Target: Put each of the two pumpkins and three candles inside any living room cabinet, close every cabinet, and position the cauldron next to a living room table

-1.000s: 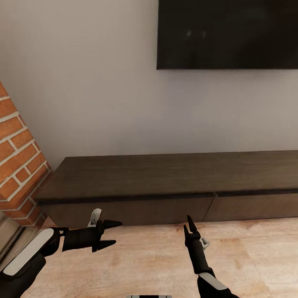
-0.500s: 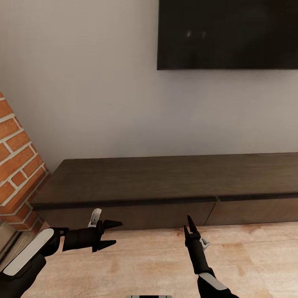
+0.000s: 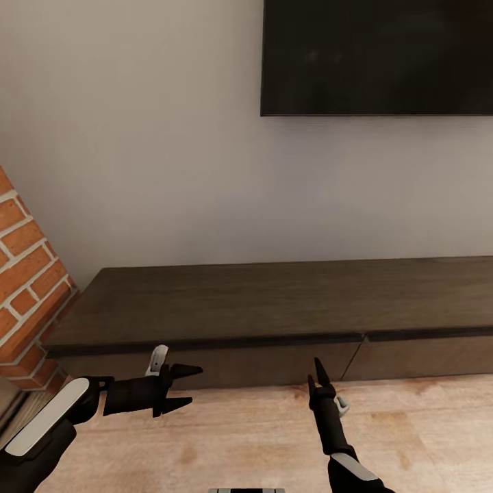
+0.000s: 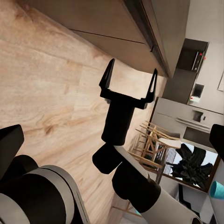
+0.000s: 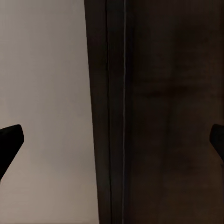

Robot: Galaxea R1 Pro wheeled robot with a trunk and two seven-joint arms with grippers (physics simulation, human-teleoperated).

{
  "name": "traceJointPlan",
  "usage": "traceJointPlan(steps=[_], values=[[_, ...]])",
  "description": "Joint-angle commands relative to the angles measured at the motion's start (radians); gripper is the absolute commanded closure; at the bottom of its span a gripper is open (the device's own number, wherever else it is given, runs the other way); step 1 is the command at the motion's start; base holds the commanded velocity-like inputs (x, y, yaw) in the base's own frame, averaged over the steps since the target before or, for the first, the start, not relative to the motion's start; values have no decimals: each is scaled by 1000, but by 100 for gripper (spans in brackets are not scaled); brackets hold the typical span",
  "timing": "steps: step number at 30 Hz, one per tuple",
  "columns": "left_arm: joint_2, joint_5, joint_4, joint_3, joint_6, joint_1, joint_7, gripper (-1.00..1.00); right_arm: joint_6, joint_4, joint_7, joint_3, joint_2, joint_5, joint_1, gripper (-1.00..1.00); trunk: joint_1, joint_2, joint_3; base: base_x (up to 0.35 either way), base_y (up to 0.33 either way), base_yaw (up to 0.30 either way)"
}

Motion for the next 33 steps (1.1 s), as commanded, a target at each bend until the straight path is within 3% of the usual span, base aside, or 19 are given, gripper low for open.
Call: traceJointPlan(steps=[1, 27, 33], values=[[1, 11, -1, -1, 0, -1, 9, -100, -10, 0, 1, 8, 0, -12, -1, -100, 0, 0, -1, 6, 0, 0], [2, 11, -2, -1, 0, -1, 9, -100, -9, 0, 0, 10, 0, -18, -1, -100, 0, 0, -1, 43, 0, 0], [1, 11, -3, -1, 0, -1, 9, -100, -9, -1, 2, 10, -1, -17, -1, -100, 2, -1, -16, 0, 0, 0]])
